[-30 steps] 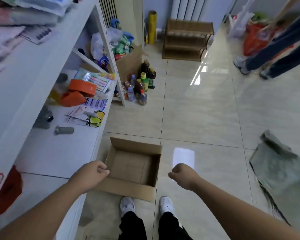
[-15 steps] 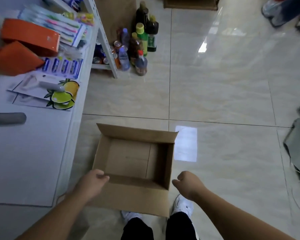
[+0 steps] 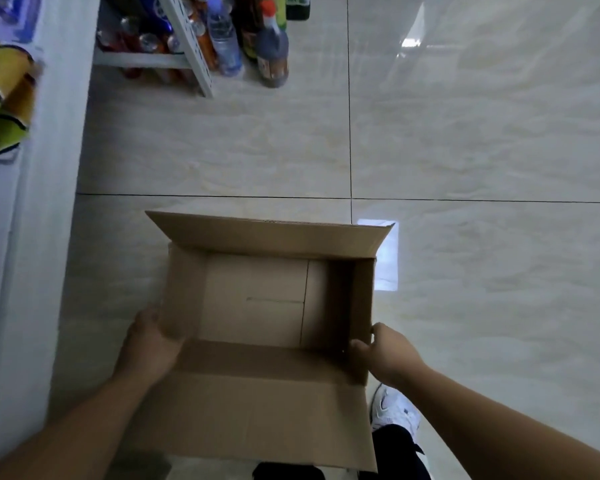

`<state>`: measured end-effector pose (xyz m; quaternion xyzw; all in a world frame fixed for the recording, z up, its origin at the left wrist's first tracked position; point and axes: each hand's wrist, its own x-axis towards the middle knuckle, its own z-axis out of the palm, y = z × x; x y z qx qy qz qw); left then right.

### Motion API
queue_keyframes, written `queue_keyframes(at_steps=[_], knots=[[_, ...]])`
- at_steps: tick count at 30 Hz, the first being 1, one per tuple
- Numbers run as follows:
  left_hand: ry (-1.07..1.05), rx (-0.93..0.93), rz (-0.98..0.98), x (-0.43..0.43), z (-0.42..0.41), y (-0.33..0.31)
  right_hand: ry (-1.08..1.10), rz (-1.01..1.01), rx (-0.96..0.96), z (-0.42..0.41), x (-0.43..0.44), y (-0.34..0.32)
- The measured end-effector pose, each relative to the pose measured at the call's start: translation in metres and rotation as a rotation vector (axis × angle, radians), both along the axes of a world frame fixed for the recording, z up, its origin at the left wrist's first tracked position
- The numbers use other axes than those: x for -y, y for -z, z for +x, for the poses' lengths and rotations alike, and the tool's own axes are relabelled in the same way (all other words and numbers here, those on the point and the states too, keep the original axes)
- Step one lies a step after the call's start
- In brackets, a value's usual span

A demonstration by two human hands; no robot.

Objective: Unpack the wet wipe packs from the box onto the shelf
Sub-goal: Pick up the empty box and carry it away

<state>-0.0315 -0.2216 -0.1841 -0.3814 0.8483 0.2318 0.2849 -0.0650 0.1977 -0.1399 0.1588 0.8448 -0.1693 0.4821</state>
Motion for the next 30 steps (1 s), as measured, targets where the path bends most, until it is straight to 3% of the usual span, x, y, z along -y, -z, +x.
queue_keyframes(at_steps=[17, 23, 30], knots=[[0.075, 0.024, -0.141, -0.042, 0.018, -0.015, 0.029, 0.083, -0.214, -0.010, -0.036, 0.027], [0.082, -0.057, -0.121, -0.071, 0.001, -0.062, 0.017, 0.136, -0.269, -0.021, -0.064, -0.021], [0.122, -0.204, -0.031, -0.095, -0.038, -0.163, 0.018, 0.142, -0.314, -0.045, -0.095, -0.127]])
